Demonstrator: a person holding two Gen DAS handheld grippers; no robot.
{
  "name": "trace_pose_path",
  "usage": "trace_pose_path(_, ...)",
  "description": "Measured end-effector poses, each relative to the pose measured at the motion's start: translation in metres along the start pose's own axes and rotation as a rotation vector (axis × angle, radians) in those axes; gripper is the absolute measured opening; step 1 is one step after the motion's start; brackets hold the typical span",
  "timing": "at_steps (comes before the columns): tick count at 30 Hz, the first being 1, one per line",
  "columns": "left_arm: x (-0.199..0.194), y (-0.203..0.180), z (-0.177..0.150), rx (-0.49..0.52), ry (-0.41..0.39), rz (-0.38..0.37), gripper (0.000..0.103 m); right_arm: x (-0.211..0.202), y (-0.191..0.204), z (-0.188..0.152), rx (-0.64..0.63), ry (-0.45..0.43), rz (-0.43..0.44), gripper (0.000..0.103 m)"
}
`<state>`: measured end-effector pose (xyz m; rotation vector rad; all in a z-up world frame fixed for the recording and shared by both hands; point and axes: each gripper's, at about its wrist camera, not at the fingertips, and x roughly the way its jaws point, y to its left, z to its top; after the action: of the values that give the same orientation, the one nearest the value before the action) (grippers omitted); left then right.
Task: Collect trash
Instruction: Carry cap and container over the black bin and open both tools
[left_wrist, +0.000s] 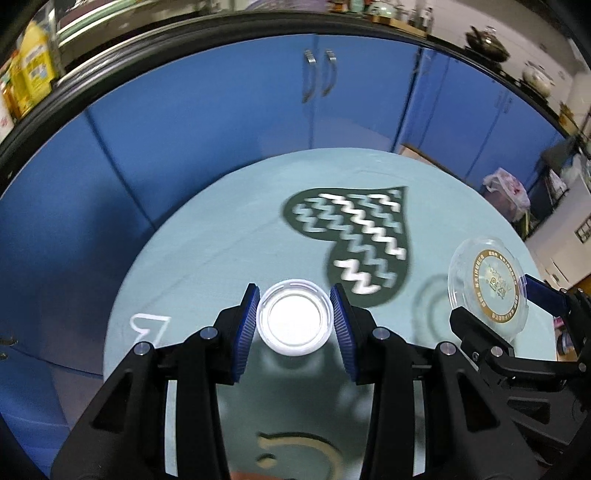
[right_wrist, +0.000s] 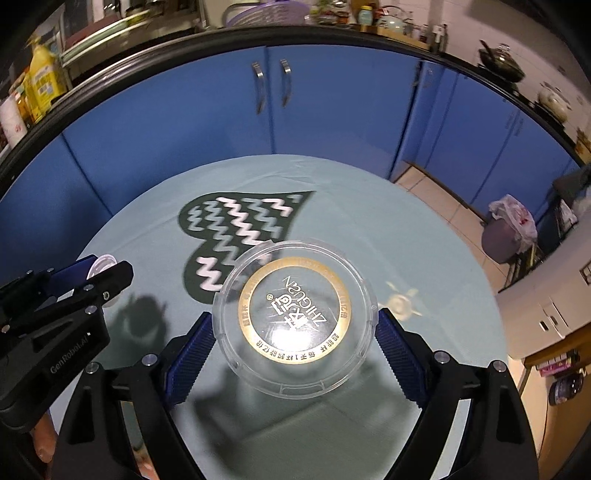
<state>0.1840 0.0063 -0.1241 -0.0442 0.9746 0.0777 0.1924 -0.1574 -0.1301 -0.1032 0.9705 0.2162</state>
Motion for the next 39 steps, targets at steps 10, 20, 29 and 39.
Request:
trace_pose_path(10,-0.017,-0.076,-0.004,0.107,-0.012,-0.049,0.041,-0.025,-0.064,-0.025,0.097,-0.023,-0.037,0.085)
trace_pose_path(20,-0.022,-0.151,-0.01,0.212,-0.006,-0.096,0.041,-0.05,-0.128,-0.052,0.195,-0.041,-0.085,0.085)
trace_pose_path(29,-0.028,-0.233,-0.016,0.32,-0.005,-0.162,0.041,-0.067,-0.201,-0.084,0.315,-0.04,-0.158,0.085)
trace_pose_path(39,-0.033,-0.297,-0.024,0.403,-0.016,-0.199,0.041,-0.08,-0.263,-0.115,0.422,-0.036,-0.209,0.085)
